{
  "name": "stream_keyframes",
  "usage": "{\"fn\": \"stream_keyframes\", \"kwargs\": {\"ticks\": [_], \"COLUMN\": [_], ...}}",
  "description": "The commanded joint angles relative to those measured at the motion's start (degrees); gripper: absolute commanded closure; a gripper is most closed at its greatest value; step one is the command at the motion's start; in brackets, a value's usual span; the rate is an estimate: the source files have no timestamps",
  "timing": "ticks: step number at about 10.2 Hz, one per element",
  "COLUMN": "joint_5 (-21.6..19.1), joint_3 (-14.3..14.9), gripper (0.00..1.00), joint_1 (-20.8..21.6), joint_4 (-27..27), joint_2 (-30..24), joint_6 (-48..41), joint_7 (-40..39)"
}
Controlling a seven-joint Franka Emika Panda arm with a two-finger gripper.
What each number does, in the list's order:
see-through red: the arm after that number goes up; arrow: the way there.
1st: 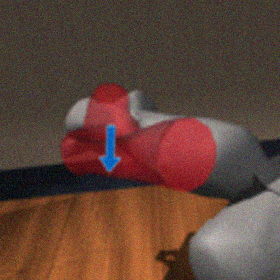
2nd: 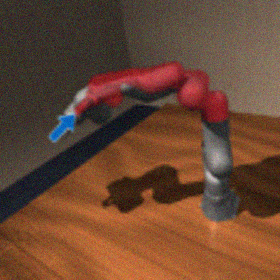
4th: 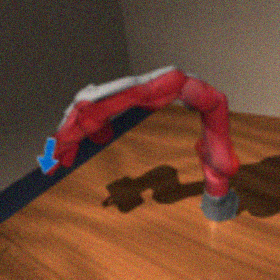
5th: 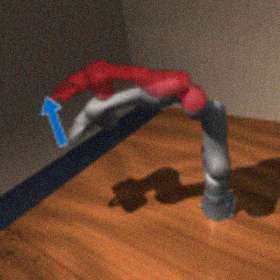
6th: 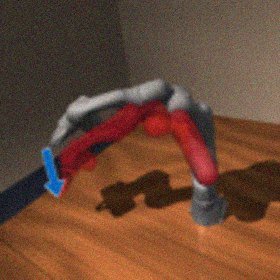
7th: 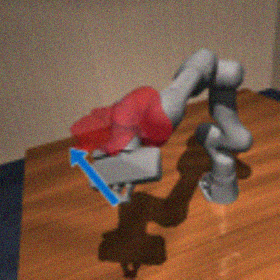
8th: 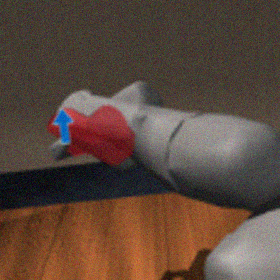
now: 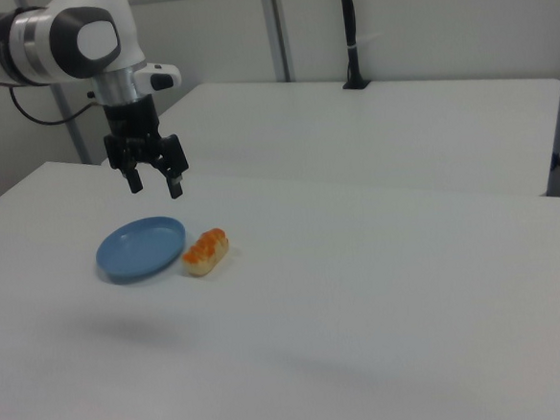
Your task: Put the bread onto the plate
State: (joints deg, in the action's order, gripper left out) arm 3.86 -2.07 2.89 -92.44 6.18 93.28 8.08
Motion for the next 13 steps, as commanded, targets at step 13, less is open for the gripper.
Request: {"fn": "stream_keyframes", "kwargs": {"ticks": [13], "joint_5": [-2.3], "joint_3": [1.5], "gripper": [0.0], "joint_1": [-0.1], "joint_4": [-0.3], "joint_2": [-0.5], "joint_6": [1.9], "joint_7": [-2.7]}}
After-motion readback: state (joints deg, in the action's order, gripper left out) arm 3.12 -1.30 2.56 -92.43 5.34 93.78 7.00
